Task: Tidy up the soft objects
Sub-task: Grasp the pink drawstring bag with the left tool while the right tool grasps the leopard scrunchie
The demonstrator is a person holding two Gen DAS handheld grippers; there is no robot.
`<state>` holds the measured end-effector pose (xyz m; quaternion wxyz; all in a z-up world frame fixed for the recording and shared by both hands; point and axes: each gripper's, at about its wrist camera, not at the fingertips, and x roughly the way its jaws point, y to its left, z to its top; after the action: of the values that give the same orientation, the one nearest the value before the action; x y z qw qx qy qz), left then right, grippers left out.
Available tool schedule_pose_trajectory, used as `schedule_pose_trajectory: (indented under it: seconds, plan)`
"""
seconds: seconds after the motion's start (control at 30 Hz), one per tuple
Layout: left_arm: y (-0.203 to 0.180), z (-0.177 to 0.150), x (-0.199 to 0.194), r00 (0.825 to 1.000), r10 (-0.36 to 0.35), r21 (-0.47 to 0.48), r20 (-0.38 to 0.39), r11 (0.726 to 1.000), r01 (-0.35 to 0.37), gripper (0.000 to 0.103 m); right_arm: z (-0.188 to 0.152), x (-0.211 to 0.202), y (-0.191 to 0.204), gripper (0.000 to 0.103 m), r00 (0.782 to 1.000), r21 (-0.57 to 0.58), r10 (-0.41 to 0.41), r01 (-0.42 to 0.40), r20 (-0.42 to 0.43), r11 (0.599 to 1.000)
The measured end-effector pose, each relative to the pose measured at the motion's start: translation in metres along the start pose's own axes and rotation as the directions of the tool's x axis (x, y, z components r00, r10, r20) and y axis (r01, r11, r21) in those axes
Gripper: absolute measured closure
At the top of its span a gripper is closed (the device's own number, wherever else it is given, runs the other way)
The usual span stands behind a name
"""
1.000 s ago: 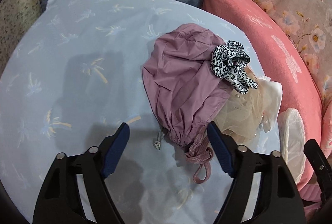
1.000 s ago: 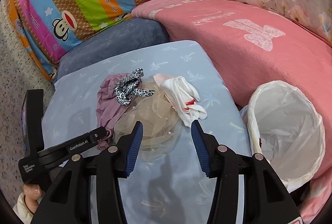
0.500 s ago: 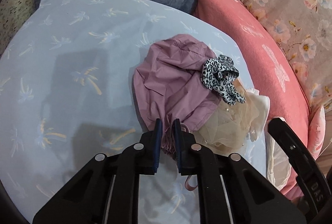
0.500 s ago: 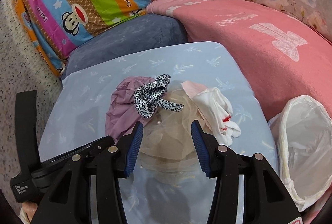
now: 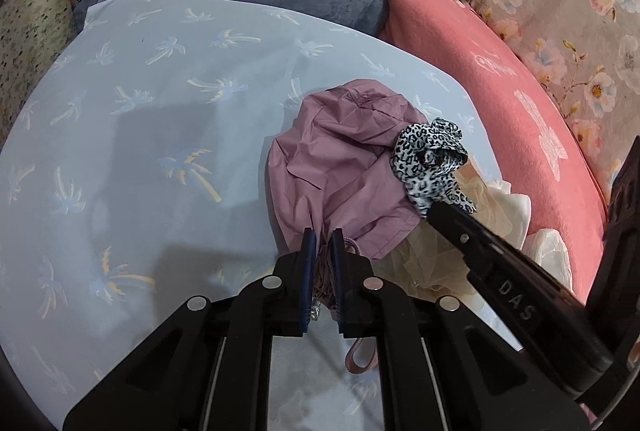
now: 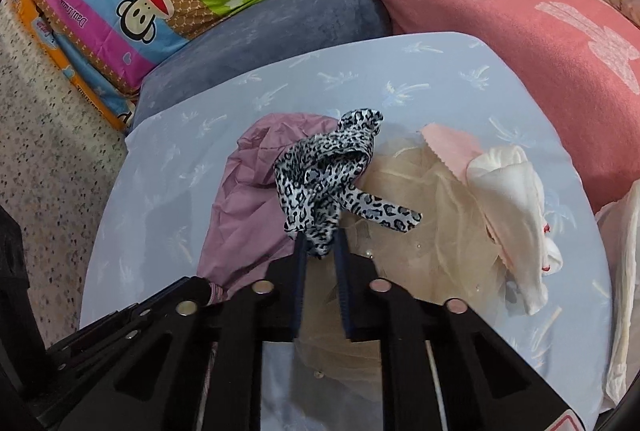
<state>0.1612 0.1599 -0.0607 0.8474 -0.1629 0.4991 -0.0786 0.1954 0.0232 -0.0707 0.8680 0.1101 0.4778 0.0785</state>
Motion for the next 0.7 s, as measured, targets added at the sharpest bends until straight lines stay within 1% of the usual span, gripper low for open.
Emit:
schedule_pose_trajectory:
  seconds: [0.1,0.13,0.17,0.37,0.5,0.6,0.7]
  plan:
    - [-0.002,0.000,-0.005,1.000,-0.005,0.003,0.008,1.000,0.005,0.097,-0.004,-0.011,-0.003,0.101,1.000,0.001,-0.002,0.002,0.025,1.000]
    - [-0.003,0.000,-0.008,1.000,-0.009,0.003,0.012,1.000,0.009,0.100,-0.004,-0.016,-0.005,0.101,0.999,0.000,-0.005,0.005,0.035,1.000]
    - [-0.005,0.000,-0.011,1.000,-0.013,0.006,0.015,1.000,0.013,0.100,-0.005,-0.023,-0.006,0.101,0.999,0.000,-0.006,0.006,0.048,1.000]
    - [-0.026,-0.002,-0.037,0.997,-0.047,0.039,0.057,0.998,0.045,0.101,-0.006,-0.069,-0.015,0.102,0.992,-0.004,-0.003,0.004,0.126,1.000]
    - [-0.046,-0.004,-0.052,0.994,-0.068,0.075,0.086,0.995,0.061,0.101,-0.011,-0.106,-0.025,0.102,0.982,0.016,0.003,-0.006,0.186,1.000]
    - [-0.055,-0.008,-0.053,0.994,-0.083,0.092,0.075,0.993,0.076,0.100,-0.014,-0.131,-0.035,0.102,0.976,0.033,-0.005,-0.002,0.216,0.999]
    - [-0.055,-0.012,-0.040,0.997,-0.069,0.104,0.035,0.992,0.065,0.098,-0.022,-0.150,-0.047,0.102,0.972,0.056,-0.021,0.008,0.234,0.998]
